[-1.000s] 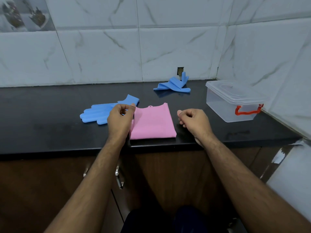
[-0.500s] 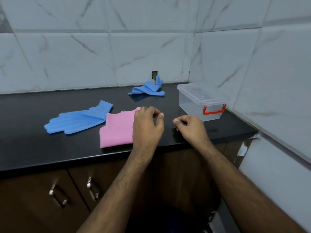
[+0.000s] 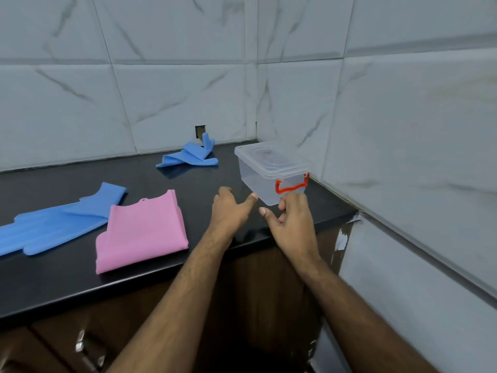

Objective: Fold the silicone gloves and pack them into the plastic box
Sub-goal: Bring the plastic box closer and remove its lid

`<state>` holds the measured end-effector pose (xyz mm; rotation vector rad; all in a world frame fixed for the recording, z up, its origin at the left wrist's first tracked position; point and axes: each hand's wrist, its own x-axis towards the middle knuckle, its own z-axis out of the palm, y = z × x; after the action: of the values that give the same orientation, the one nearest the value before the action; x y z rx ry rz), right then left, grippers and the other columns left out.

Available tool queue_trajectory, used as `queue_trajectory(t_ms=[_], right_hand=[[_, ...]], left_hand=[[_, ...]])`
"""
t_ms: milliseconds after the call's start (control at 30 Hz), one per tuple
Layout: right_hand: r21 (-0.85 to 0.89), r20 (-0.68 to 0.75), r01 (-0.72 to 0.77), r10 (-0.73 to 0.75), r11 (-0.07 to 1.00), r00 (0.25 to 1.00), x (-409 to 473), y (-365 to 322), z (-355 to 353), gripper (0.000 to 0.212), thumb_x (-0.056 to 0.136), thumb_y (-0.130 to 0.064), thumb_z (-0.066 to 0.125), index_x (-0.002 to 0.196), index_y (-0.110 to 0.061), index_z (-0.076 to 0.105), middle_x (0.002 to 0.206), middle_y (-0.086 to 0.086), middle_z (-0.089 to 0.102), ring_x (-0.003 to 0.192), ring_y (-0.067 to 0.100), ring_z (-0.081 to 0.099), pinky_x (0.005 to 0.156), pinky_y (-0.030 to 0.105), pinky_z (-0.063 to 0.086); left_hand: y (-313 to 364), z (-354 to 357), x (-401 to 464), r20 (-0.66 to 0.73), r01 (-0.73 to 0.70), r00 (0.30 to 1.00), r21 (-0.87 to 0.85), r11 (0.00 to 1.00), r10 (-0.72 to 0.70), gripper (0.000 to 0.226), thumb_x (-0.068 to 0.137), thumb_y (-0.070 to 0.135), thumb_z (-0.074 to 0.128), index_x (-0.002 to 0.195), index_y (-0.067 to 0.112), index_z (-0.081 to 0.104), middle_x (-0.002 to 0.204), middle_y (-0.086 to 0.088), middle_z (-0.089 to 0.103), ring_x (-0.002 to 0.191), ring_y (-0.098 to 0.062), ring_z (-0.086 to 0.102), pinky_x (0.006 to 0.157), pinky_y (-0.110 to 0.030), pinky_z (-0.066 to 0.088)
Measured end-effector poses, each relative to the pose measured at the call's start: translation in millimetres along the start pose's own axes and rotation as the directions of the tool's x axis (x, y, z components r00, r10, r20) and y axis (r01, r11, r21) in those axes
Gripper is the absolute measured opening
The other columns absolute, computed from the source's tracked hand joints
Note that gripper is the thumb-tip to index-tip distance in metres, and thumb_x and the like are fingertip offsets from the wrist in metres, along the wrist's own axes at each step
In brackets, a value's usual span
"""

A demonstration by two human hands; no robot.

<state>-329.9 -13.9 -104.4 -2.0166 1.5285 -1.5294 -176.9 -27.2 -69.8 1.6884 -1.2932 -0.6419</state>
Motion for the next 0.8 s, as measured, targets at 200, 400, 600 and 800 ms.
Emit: queue_trajectory(t_ms=[200, 400, 600, 800], right_hand=[[0.058, -0.194, -0.081, 0.091, 0.995, 0.977, 12.5, -5.3, 10.7, 0.053, 0.090, -0.040, 0.073, 0.125, -0.016, 0.042, 0.125, -0.001, 0.038, 0.099, 0.005, 0.054, 0.075, 0.001, 0.043], [0.018, -0.246, -0.076, 0.078, 0.997, 0.966, 22.7, -0.6, 13.0, 0.044, 0.092, -0.051, 0.064, 0.119, -0.019, 0.049, 0.119, -0.005, 0.039, 0.089, 0.000, 0.053, 0.065, -0.003, 0.037], [-0.046, -0.205, -0.098, 0.087, 0.994, 0.975, 25.1, 0.0, 16.0, 0.043, 0.095, -0.057, 0.057, 0.121, -0.024, 0.054, 0.122, -0.007, 0.043, 0.092, 0.008, 0.063, 0.077, 0.024, 0.057], [-0.038, -0.240, -0.091, 0.079, 0.995, 0.968, 23.7, 0.9, 18.1, 0.040, 0.095, -0.058, 0.055, 0.118, -0.024, 0.055, 0.121, -0.009, 0.043, 0.086, 0.010, 0.065, 0.075, 0.025, 0.058]], left_hand=[[-3.1, 3.5, 41.3, -0.092, -0.075, 0.993, 0.032, 0.997, 0.077, 0.082, 0.096, 0.062, 0.055, 0.153, 0.008, 0.032, 0.153, -0.013, 0.038, 0.139, -0.029, 0.042, 0.114, -0.044, 0.040], [4.1, 10.5, 76.1, -0.098, -0.073, 0.994, -0.248, 0.966, 0.050, 0.094, 0.092, 0.077, 0.040, 0.160, 0.014, 0.025, 0.166, -0.008, 0.029, 0.149, -0.026, 0.034, 0.120, -0.045, 0.031], [15.3, 31.8, 95.1, -0.142, -0.134, 0.988, -0.534, 0.835, 0.068, 0.070, 0.099, 0.073, 0.020, 0.149, 0.027, 0.035, 0.124, 0.023, 0.039, 0.120, -0.005, 0.038, 0.101, -0.030, 0.030], [23.8, 47.2, 112.9, -0.064, -0.047, 0.998, -0.680, 0.732, 0.005, 0.097, 0.083, 0.090, 0.020, 0.155, 0.027, 0.036, 0.153, 0.005, 0.048, 0.124, -0.007, 0.049, 0.104, -0.029, 0.039]])
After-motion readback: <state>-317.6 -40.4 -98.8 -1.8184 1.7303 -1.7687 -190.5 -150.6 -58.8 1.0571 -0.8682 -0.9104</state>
